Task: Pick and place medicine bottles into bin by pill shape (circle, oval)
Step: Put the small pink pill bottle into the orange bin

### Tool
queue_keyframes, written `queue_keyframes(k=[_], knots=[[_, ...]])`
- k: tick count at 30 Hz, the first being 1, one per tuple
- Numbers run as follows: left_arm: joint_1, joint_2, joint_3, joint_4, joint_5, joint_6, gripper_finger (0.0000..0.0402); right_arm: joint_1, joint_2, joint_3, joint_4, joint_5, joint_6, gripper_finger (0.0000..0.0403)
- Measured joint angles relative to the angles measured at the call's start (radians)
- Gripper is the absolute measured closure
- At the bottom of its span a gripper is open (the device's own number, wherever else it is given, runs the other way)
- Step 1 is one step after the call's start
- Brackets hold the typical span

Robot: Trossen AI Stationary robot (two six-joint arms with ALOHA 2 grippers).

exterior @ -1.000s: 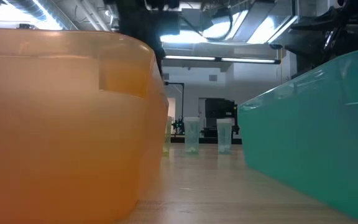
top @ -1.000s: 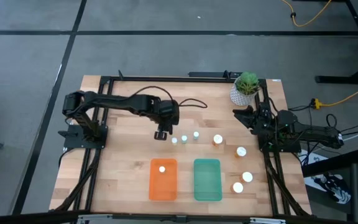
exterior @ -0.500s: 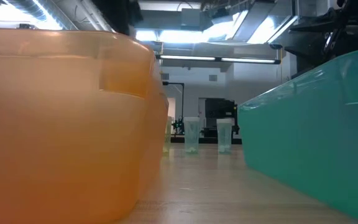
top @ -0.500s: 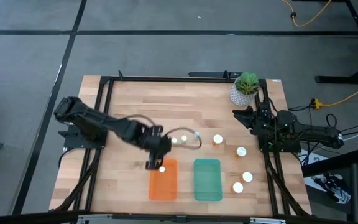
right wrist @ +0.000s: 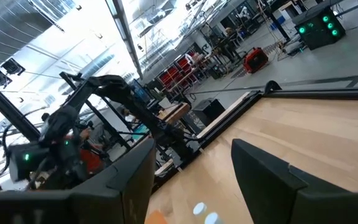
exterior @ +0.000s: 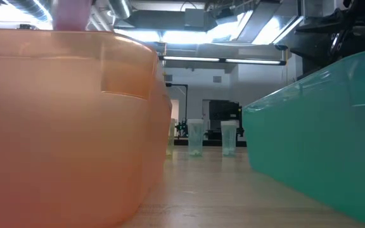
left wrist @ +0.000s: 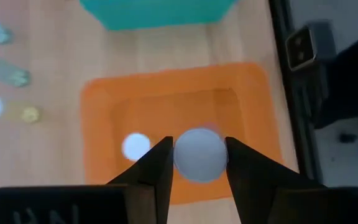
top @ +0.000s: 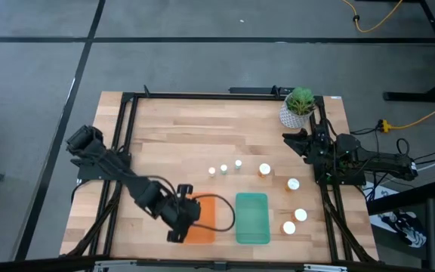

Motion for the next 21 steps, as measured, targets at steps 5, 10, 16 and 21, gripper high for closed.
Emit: queue_keyframes(k=[5,10,16,21], knots=[[-0.025,0.072,-0.001,-0.004,-0.070,-0.022,0.0278,0.000,0.000,0.000,-0.008,0.000,0.000,0.0190],[-0.016,0.127,-0.001,-0.012,-0.045,-0.025,0.0278,0.000,0.000,0.000,-0.011,0.000,0.001,0.0190],[-0.005,0.189,-0.001,-0.027,-0.038,-0.042,0.0278,0.000,0.000,0.000,-0.011,0.000,0.002,0.0190],[-0.005,0.203,-0.002,-0.028,-0.052,-0.064,0.0278,0.000,0.000,0.000,-0.011,0.000,0.001,0.0190]])
